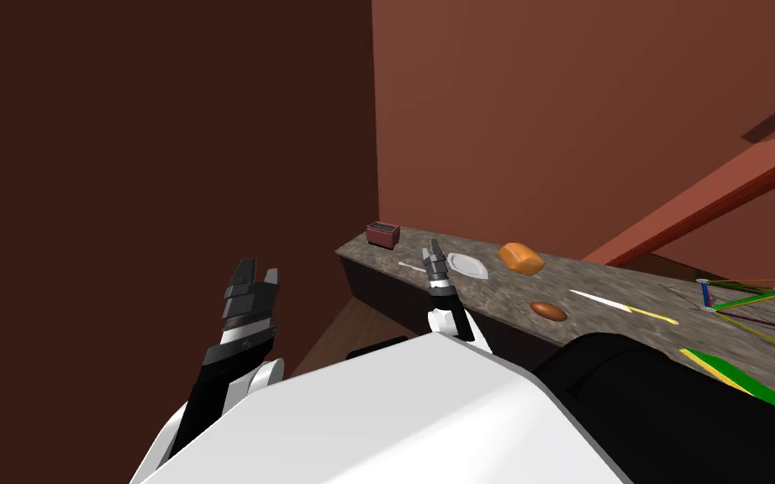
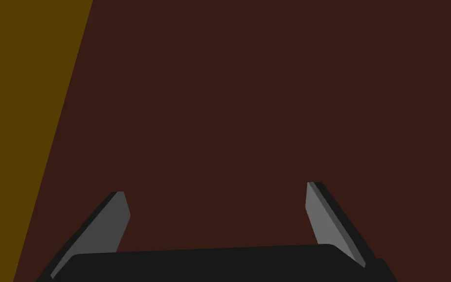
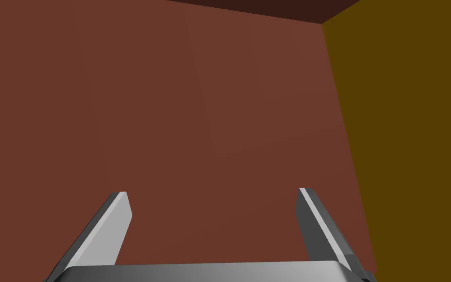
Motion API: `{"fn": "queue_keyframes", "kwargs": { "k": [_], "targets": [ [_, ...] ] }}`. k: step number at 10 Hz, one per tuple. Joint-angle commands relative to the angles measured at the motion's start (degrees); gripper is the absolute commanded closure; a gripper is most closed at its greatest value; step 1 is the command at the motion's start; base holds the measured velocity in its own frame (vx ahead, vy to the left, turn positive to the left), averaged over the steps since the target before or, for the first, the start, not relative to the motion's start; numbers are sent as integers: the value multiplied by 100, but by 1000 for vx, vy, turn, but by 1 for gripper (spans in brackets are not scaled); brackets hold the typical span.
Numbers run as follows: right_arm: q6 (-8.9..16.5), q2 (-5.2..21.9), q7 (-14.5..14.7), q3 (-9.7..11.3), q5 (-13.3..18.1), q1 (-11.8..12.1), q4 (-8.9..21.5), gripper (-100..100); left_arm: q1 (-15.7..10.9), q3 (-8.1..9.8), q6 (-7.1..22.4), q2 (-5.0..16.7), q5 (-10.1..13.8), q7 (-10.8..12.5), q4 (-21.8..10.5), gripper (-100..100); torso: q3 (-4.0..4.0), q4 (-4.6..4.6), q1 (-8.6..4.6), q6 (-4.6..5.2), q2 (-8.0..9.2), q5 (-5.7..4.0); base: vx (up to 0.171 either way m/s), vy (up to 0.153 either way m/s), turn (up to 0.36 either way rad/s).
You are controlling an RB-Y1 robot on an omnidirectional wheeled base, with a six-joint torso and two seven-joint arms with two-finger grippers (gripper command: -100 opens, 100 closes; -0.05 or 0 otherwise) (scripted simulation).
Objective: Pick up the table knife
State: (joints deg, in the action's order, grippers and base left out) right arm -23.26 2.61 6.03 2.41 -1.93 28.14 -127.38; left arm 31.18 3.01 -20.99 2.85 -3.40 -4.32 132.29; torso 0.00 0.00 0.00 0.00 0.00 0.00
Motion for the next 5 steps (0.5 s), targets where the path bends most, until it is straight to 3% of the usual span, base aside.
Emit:
{"fn": "queue_keyframes", "kwargs": {
  "k": [1,5],
  "targets": [
    [-19,261,9,-58,125,12,31,-100,0,0,0,0,0,0,0,0,0,0,0,0,0,0,18,39,131],
    [-73,942,41,-220,531,68,190,-100,0,-1,0,-1,0,0,0,0,-13,-5,36,-2,-21,8,54,92,163]
  ]
}}
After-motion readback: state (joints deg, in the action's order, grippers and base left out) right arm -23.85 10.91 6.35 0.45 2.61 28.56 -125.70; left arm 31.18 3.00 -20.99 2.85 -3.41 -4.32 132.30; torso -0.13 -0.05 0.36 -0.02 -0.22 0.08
